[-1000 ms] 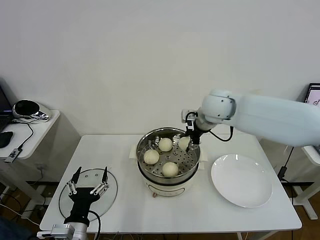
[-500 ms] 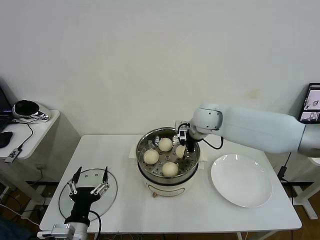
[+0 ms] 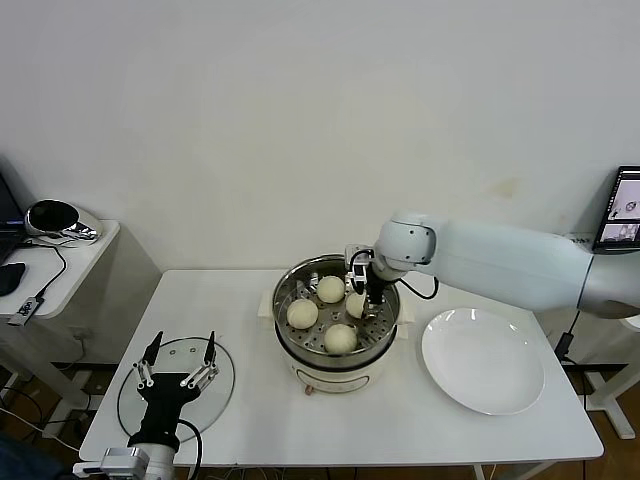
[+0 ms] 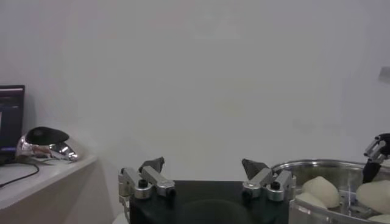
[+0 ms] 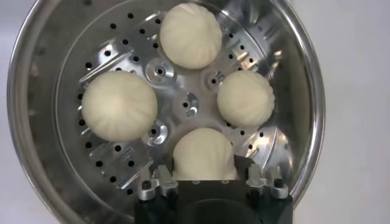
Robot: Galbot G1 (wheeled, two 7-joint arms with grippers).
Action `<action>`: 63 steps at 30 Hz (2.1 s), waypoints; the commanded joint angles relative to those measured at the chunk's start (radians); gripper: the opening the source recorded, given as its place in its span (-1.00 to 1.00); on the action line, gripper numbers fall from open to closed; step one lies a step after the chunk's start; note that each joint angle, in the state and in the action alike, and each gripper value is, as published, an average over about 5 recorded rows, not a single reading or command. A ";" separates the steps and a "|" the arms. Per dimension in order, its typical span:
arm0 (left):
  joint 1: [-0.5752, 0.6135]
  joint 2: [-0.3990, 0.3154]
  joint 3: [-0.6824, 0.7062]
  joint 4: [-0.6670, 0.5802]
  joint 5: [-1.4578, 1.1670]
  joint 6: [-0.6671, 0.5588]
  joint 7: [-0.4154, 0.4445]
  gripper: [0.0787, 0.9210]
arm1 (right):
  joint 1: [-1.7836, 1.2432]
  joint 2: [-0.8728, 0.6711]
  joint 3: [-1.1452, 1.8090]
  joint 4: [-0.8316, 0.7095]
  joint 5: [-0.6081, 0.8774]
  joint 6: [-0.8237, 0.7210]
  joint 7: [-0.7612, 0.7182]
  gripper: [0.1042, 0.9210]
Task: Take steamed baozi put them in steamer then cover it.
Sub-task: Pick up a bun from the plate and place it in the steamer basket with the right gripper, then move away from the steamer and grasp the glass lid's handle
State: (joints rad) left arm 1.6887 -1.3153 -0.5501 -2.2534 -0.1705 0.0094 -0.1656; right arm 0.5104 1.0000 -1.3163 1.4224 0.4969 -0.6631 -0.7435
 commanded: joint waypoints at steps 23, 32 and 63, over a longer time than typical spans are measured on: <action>0.000 -0.008 0.004 0.035 0.061 0.010 -0.008 0.77 | -1.428 -0.581 1.569 0.522 0.116 0.511 0.715 0.76; 0.012 -0.004 0.001 0.088 0.296 0.024 -0.045 0.77 | -1.869 -0.069 2.141 0.501 -0.089 0.808 0.633 0.76; -0.130 0.255 -0.148 0.591 1.498 -0.182 0.064 0.77 | -2.047 0.324 2.460 0.499 -0.148 0.865 0.700 0.76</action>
State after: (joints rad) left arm 1.7018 -1.1402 -0.7106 -1.8345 1.1253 -0.1017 -0.1388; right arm -1.4789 1.2542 1.0560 1.9268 0.3655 0.1719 -0.0635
